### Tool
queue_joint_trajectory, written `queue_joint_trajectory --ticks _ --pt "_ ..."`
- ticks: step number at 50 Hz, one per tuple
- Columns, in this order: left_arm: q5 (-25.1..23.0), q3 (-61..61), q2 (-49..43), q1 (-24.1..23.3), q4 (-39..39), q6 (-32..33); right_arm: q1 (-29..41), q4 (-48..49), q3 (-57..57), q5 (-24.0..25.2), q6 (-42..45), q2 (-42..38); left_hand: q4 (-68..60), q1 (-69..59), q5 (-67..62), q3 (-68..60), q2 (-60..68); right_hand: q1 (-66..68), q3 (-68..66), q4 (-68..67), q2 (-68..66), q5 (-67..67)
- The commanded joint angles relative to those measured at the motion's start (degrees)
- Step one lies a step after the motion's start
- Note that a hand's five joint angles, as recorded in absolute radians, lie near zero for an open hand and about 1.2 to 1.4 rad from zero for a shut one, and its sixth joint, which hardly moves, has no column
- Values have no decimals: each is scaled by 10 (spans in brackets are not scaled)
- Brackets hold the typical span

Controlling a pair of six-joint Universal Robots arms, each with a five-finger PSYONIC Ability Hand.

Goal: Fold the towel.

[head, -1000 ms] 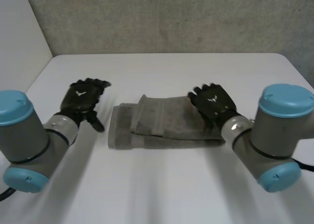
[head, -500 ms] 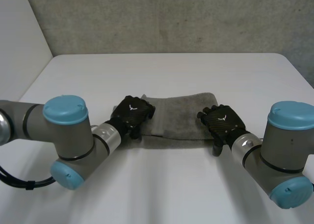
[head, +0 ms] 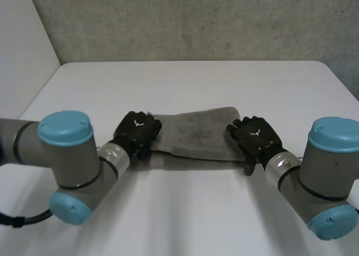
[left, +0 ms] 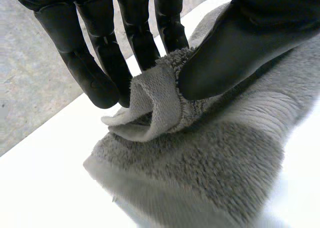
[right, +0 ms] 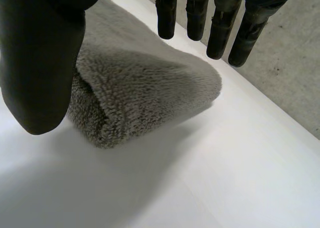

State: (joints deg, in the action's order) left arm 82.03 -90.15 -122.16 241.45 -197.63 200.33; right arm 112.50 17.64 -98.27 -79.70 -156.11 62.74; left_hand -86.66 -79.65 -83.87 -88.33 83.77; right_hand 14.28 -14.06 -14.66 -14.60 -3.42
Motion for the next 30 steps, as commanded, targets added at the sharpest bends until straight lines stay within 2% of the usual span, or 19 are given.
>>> queue_joint_trajectory --ticks 1,8,11,13,14,16,17,19,30 --pt "-3 -104 66 10 -52 3 4 6 -4 1 -16 4 67 -3 139 83 -38 -5 3 9 8 -4" --pt "-1 -136 74 7 -72 18 10 11 -1 3 -29 -2 67 -3 139 83 -38 47 -49 -43 -44 -56" --pt "-1 -137 68 5 -72 31 15 20 0 1 -27 -4 67 -3 139 83 -38 119 -122 -116 -116 -128" --pt "-2 -142 65 6 -72 42 20 29 1 0 -24 -11 93 23 165 110 -64 223 -226 -220 -220 -232" --pt "-2 -142 65 6 -72 42 20 29 1 0 -24 -11 93 23 165 110 -64 224 -226 -220 -221 -232" --pt "0 -144 63 6 -72 47 18 31 4 -2 -20 -15 301 231 373 317 -272 351 -353 -347 -348 -360" --pt "0 -144 63 6 -72 47 18 31 4 -2 -20 -15 302 232 374 319 -273 352 -354 -348 -348 -360" --pt "3 -144 64 5 -72 48 13 24 12 -2 -18 -29 433 363 505 449 -404 375 -377 -371 -372 -384" --pt "5 -143 87 8 -72 43 4 9 4 -15 22 -38 492 422 564 509 -463 570 -572 -566 -567 -579"
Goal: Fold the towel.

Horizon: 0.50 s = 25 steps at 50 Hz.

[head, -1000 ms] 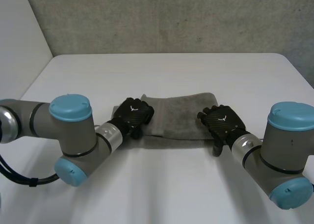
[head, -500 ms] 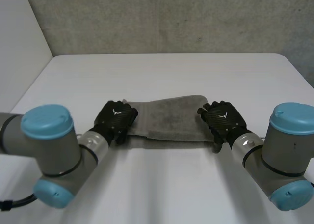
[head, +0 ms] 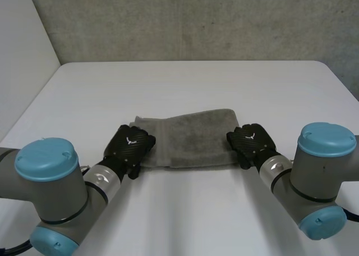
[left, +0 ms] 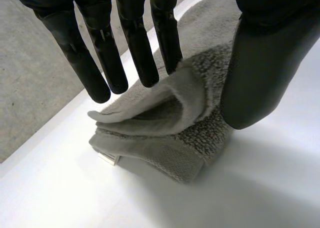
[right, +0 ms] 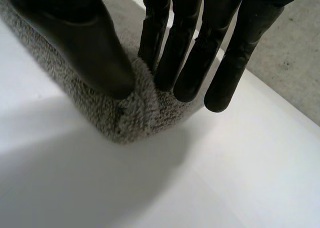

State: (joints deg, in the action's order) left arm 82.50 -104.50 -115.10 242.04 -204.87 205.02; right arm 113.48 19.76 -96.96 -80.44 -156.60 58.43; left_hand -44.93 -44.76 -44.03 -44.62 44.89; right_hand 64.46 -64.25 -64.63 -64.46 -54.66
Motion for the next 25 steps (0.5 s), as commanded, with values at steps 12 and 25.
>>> queue_joint_trajectory --ticks 12,25 --pt "0 -1 49 4 -1 -8 -22 -39 -11 -4 38 11 97 95 188 93 -96 -307 304 308 307 309" --pt "-1 -7 48 9 -1 -8 -26 -8 -9 0 37 4 105 103 196 102 -104 127 -130 -126 -127 -125"
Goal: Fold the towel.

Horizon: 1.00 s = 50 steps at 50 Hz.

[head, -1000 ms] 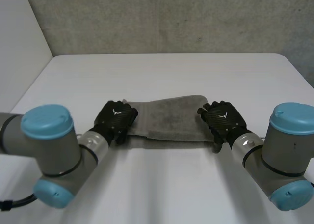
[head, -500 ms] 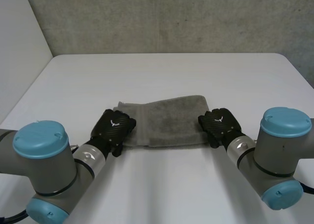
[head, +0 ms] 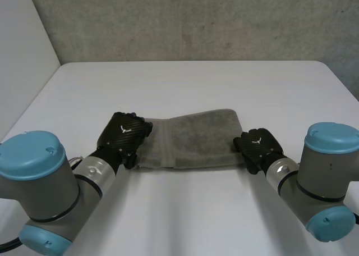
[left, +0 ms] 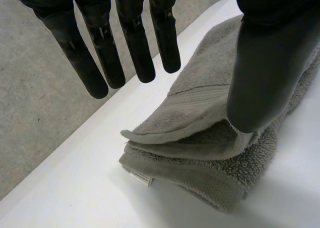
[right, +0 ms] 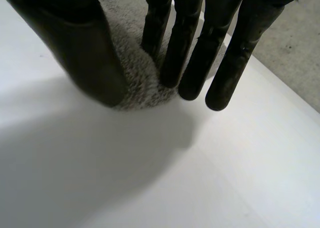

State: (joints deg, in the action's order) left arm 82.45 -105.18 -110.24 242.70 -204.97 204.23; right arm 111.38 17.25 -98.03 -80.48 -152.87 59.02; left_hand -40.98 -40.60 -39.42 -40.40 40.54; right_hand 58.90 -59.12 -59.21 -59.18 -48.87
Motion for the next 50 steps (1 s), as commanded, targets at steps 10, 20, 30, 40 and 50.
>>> queue_joint_trajectory --ticks 10,20,30,40,50 --pt "0 -4 12 6 0 -1 -40 -15 -14 9 6 48 70 67 155 65 -66 211 -209 -208 -208 -211" --pt "1 9 64 11 2 -33 -165 -92 -31 85 83 140 87 83 172 82 -83 211 -209 -208 -208 -211" --pt "1 80 91 27 8 -119 -24 -121 77 106 94 149 146 142 230 140 -142 211 -209 -208 -208 -211" --pt "0 151 68 25 73 -270 181 -123 79 100 93 55 230 226 315 225 -226 211 -209 -208 -208 -211" --pt "2 176 29 15 94 -306 124 -121 80 64 -1 118 240 237 325 235 -236 -489 491 492 492 489"
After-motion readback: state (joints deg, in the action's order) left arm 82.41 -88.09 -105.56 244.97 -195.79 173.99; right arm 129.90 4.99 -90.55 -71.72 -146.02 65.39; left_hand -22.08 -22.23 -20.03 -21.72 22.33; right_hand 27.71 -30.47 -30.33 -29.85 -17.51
